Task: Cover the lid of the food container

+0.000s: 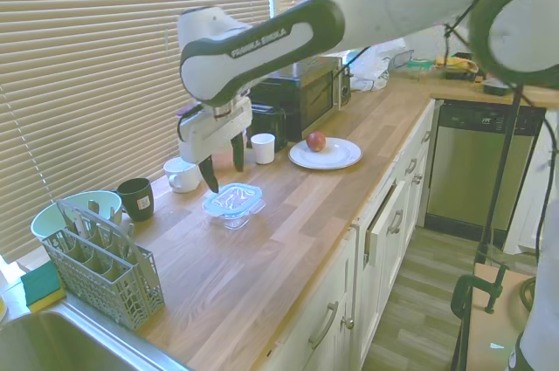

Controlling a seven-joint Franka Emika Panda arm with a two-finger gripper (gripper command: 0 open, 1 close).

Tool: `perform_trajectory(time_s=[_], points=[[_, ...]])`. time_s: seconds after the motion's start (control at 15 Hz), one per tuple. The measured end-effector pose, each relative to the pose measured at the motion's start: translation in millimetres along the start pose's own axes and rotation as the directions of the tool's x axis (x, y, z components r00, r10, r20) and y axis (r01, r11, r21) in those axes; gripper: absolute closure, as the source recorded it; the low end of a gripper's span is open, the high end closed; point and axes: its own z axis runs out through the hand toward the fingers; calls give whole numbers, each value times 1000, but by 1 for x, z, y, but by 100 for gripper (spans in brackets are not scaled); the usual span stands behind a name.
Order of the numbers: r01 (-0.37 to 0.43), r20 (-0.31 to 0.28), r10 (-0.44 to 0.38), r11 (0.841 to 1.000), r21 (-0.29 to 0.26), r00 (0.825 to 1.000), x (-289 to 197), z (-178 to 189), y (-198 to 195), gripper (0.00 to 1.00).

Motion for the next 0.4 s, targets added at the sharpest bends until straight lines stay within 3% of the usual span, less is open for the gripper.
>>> perform_trajectory(time_s=[0.2, 0.4], points=[[-1, 36, 0, 999, 35, 999, -14, -7, 57, 0], [1, 74, -5, 999, 44, 997, -29, 29, 106, 0]])
